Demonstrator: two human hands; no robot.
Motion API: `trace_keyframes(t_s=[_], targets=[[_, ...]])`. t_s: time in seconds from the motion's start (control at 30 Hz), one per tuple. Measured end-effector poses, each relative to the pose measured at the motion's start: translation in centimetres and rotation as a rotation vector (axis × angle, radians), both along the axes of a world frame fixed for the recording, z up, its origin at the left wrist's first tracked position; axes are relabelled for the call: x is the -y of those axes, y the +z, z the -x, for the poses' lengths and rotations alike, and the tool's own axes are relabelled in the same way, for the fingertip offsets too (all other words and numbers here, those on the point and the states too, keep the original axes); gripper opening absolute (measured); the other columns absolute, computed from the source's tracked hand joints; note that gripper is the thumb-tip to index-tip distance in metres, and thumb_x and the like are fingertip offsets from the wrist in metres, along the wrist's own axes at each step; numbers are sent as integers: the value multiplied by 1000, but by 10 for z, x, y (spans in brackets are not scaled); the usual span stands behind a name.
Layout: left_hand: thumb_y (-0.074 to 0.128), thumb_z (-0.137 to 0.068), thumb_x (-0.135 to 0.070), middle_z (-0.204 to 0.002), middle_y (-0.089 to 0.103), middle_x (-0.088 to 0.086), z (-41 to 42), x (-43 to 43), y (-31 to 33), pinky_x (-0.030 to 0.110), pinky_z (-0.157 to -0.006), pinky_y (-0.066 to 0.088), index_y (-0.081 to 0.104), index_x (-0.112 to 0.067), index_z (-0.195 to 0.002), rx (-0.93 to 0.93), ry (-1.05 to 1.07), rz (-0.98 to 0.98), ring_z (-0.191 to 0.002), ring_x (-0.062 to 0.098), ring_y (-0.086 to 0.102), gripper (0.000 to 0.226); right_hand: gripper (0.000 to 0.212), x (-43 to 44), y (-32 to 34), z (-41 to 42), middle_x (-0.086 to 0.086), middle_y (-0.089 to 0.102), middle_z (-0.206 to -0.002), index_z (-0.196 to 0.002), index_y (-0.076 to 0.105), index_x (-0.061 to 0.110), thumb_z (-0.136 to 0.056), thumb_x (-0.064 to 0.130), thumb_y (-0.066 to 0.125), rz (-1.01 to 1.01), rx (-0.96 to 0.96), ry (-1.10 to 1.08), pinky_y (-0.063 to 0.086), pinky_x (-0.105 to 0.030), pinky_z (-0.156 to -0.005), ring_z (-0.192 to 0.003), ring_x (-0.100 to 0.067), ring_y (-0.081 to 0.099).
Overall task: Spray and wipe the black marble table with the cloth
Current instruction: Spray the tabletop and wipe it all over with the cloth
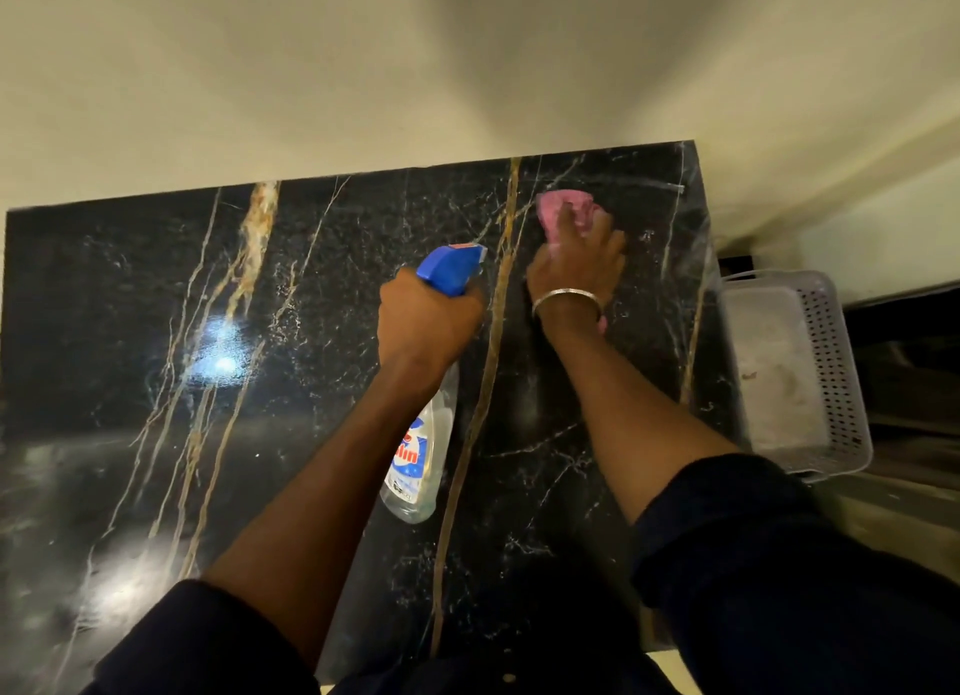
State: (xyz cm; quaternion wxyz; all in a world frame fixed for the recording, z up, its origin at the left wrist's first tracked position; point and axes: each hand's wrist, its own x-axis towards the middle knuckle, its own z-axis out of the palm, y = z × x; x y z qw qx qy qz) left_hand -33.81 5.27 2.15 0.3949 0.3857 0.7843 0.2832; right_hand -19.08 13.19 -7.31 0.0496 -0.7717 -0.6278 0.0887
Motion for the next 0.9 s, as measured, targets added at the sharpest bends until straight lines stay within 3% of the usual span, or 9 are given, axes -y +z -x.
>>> trace_keyframes(t_s=[0.07, 0.17, 0.27, 0.4, 0.53, 0.6, 0.73, 0.9], targets=[[71, -77, -27, -77, 65, 2, 0, -5, 0, 23, -58, 49, 62, -13, -104, -20, 34, 6, -62, 9, 61, 32, 57, -6, 2, 39, -14, 37, -143, -142, 39, 27, -87, 31, 52, 18, -9, 162, 41, -45, -94, -121, -35, 40], [71, -77, -29, -76, 64, 1, 0, -10, 2, 22, -55, 47, 62, -15, -105, -71, 74, 0, -60, 10, 59, 32, 63, -12, 2, 83, -12, 28, -152, -150, 26, 28, -93, 24, 53, 90, 13, 398, 32, -46, -108, -134, -36, 32], [70, -78, -27, -72, 61, -1, 4, -16, 3, 23, -55, 46, 62, -16, -100, -89, 65, -6, -57, 9, 57, 26, 63, -24, 2, 74, -12, 32, -150, -148, 32, 26, -90, 27, 57, 95, 1, 512, 30, -48, -107, -133, -36, 33], [68, -82, -18, -65, 56, -6, 1, -24, 3, 20, -56, 45, 60, -16, -92, -46, -16, -5, -56, 6, 54, 14, 58, -47, 1, 10, -15, 41, -139, -141, 41, 28, -84, 31, 53, -14, -28, 364, 41, -46, -93, -119, -38, 42], [67, -84, -15, -69, 57, -4, -11, -28, 6, 19, -58, 46, 57, -18, -90, -2, -53, -20, -60, 6, 56, 12, 49, -75, -1, -77, -19, 43, -138, -132, 50, 21, -84, 29, 50, -47, 43, 140, 40, -48, -99, -121, -42, 41], [67, -84, -15, -70, 58, -5, -16, -29, 8, 18, -59, 45, 57, -18, -92, 17, -65, -29, -61, 6, 56, 13, 43, -85, -1, -106, -20, 43, -137, -125, 54, 16, -84, 27, 49, -60, 88, 63, 41, -48, -94, -118, -43, 42], [68, -83, -16, -70, 58, -3, -20, -26, 15, 18, -58, 46, 59, -15, -94, 26, -65, -45, -61, 7, 57, 14, 44, -90, 1, -113, -20, 43, -133, -128, 52, 16, -84, 25, 50, -43, 116, -1, 45, -47, -84, -112, -42, 44], [68, -83, -17, -66, 56, -3, -22, -13, 24, 20, -56, 47, 57, -16, -88, -22, -54, -82, -58, 7, 54, 11, 54, -61, 5, -81, -22, 37, -143, -139, 42, 20, -87, 29, 48, -7, 84, 4, 41, -50, -98, -123, -44, 39]])
